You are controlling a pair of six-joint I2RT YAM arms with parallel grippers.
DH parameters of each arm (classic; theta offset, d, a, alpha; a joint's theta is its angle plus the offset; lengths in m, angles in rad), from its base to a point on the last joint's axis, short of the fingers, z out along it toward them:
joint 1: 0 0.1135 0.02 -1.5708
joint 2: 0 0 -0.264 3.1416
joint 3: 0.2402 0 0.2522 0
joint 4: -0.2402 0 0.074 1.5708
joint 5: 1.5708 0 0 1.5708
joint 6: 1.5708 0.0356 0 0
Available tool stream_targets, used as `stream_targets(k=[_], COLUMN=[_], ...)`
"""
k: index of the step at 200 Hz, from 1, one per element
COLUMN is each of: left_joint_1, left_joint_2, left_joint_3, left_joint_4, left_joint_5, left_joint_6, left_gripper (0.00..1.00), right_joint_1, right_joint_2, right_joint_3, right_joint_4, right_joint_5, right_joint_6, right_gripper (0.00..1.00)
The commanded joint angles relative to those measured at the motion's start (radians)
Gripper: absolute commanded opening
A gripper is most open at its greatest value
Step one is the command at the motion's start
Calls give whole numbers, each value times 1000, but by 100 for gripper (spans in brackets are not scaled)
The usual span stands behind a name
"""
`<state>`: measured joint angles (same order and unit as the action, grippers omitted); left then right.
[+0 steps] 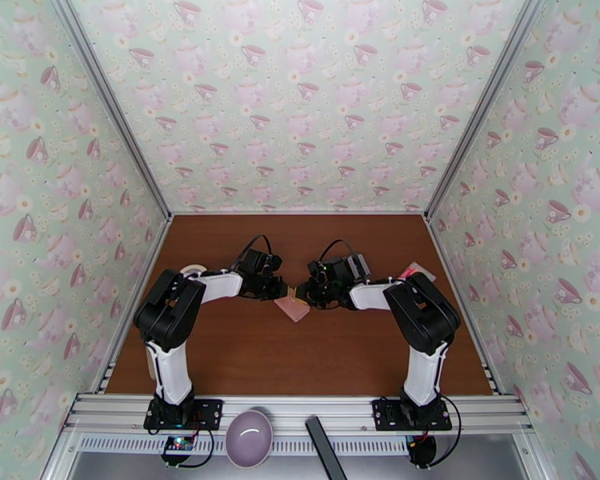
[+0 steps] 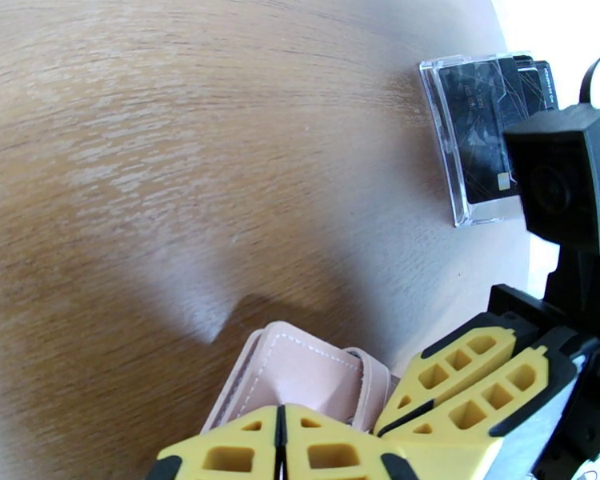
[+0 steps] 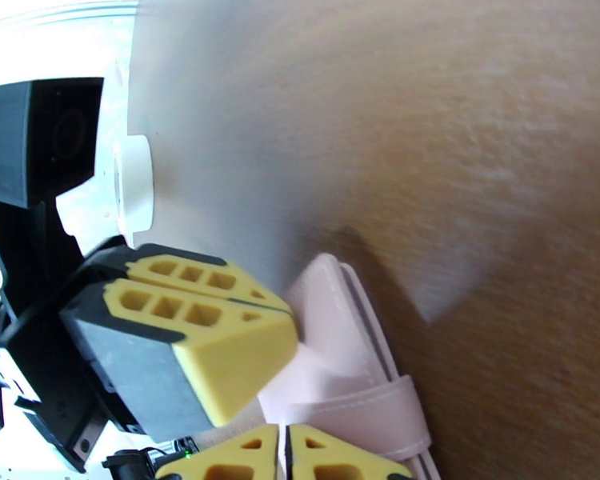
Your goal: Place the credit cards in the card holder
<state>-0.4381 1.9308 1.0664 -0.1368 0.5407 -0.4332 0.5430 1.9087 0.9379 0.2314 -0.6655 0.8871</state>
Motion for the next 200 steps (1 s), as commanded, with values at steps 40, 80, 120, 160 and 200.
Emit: stream_targets(k=[40,80,120,160,200], left_joint_1=[18,18,19,24,29], left_joint_2=[50,52,51,48,45], left_joint_3=[-48,-49,-54,-59,-61], left_joint_4=[-53,-48,-48,-43,-39], left_joint_5=[-94,-93,-96,-93,-90], left_joint_6=[27,25,24,24,24], left_gripper=[8,8,8,8,8], right_joint_1=[10,19,25,26,25], right_joint_2=[3,12,27,41,48], right_joint_3=[45,37,51,51,56], right_joint_4=[-49,-40,-60,-70,-72], right_joint_5=[7,5,11,22,23], right_joint_6=[-5,-1,-8,-16,-13], right_gripper=[12,12,12,11,11])
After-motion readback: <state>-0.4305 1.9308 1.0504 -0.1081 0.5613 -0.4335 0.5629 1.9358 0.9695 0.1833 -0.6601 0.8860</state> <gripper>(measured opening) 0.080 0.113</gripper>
